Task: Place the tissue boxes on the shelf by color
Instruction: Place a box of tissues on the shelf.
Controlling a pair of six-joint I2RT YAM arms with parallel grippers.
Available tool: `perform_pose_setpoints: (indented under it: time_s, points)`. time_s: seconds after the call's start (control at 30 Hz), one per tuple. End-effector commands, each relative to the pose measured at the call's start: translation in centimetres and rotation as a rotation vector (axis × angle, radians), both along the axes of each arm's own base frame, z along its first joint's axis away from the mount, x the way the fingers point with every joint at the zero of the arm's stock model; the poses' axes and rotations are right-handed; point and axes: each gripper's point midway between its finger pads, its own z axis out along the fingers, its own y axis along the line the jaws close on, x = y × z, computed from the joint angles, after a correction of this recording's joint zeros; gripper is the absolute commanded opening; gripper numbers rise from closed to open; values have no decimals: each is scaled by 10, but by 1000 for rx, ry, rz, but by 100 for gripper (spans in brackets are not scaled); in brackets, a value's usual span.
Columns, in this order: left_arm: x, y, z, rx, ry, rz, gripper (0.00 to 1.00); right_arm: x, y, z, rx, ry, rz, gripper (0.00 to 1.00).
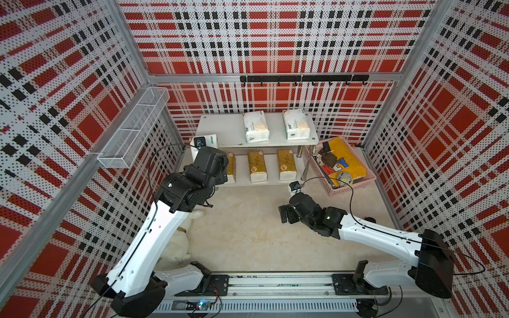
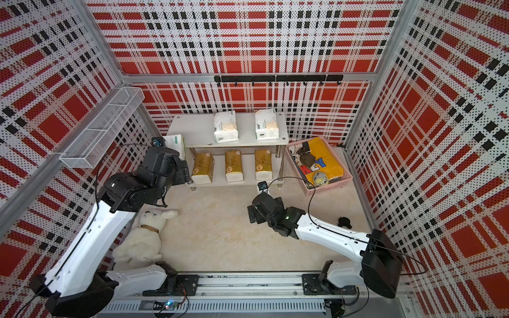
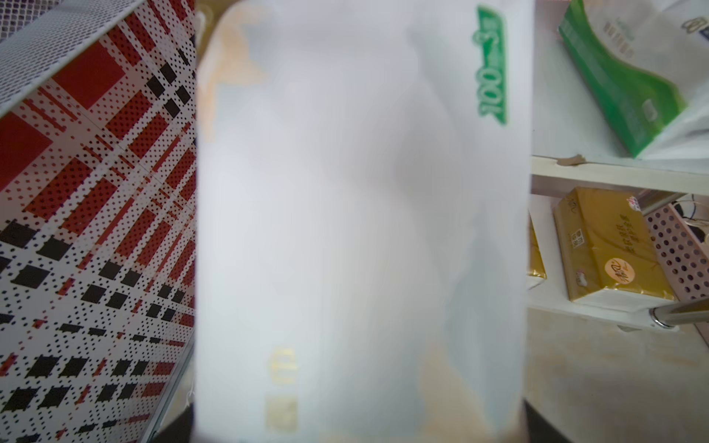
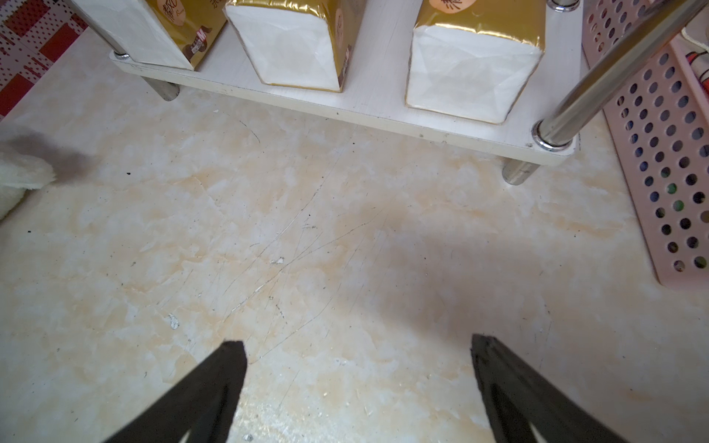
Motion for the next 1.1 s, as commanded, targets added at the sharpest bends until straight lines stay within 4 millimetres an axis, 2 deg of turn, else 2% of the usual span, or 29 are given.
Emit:
perform_pose_setpoints:
  time_s: [0.0,0.17,0.57,0.83,1.07]
  points:
    - [19,-2,17,7,-56,-53,81,-1,3,14,18,-26,7,100]
    - [27,5,27,-2,-72,-62,80,-1,-2,16,8,-32,-3,100]
    - [45,11,35,-1,-94,-62,78,-2,2,9,9,-9,2,100]
    - [65,4,34,14,-87,-83,78,-2,4,4,4,6,8,100]
    - [81,4,42,14,-97,-96,78,-1,7,3,6,10,13,100]
